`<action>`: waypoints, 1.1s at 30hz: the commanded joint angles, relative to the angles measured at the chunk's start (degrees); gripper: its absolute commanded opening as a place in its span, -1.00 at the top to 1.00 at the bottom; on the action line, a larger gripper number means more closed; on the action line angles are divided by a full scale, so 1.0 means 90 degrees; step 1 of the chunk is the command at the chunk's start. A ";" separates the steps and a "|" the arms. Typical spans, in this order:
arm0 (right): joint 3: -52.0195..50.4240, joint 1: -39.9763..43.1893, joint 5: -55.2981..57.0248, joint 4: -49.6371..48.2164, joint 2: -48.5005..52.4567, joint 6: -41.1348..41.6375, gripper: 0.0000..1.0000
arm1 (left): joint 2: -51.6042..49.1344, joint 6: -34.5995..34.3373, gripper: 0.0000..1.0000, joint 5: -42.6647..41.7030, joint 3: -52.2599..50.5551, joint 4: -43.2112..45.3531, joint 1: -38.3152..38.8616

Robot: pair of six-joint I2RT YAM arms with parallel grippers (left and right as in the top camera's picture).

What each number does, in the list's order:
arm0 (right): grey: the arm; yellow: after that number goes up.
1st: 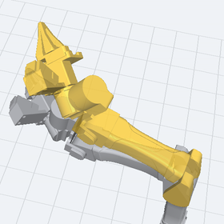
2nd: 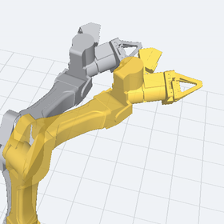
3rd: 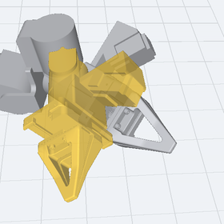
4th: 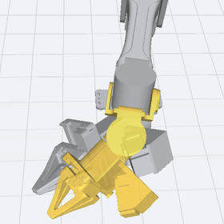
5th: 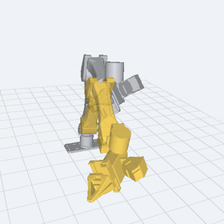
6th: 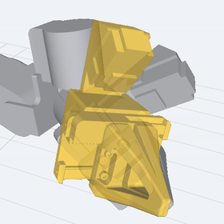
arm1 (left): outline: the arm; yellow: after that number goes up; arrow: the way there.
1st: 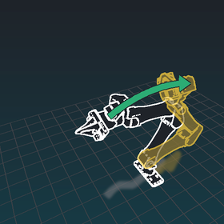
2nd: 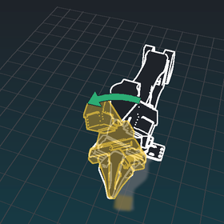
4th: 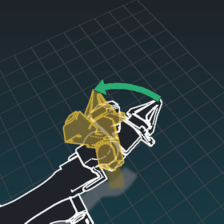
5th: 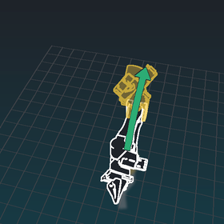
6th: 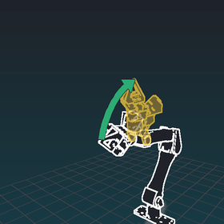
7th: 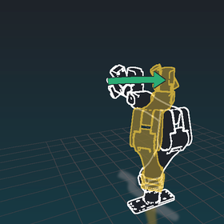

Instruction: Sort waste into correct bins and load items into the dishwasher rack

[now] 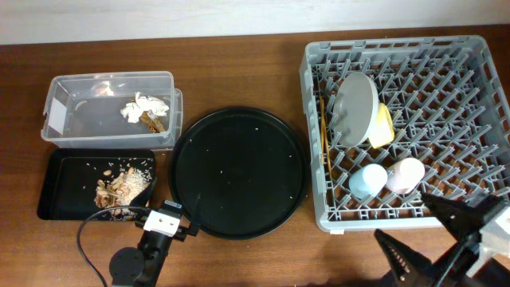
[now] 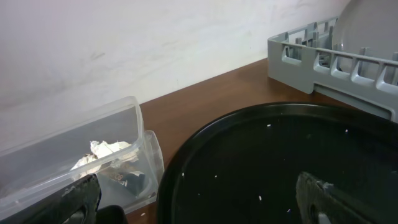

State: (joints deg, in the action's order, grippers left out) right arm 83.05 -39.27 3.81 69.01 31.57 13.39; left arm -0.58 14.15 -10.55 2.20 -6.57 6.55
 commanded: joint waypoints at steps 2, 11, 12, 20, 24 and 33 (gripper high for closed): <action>-0.0308 0.0901 0.0369 -0.0049 -0.0070 -0.0962 -0.97 | 0.0032 0.0056 -0.99 -0.0044 -0.0041 0.0015 -0.0041; -0.4648 0.4415 -0.0911 -0.2579 -0.2069 -0.0962 -0.97 | 0.0032 0.0056 -0.99 -0.0044 -0.0044 0.0015 -0.0041; -0.5294 0.4452 -0.0906 -0.2873 -0.2467 -0.0962 -0.98 | 0.0032 0.0058 -0.99 -0.0041 -0.0044 0.0015 -0.0041; -0.8218 0.4454 -0.1095 -0.5447 -0.3487 -0.0894 -0.97 | 0.0032 0.0056 -0.99 -0.0044 -0.0044 0.0015 -0.0041; -0.9066 0.4449 -0.1095 -0.6982 -0.3487 -0.0894 -0.97 | 0.0032 0.0056 -0.99 -0.0044 -0.0044 0.0015 -0.0041; -0.9192 0.4444 -0.1090 -0.7264 -0.3487 -0.0896 -0.98 | 0.0032 0.0056 -0.99 -0.0044 -0.0044 0.0015 -0.0041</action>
State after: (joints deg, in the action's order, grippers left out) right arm 0.84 0.40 -5.52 3.90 0.62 5.39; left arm -0.58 14.15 -10.55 2.11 -6.44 6.55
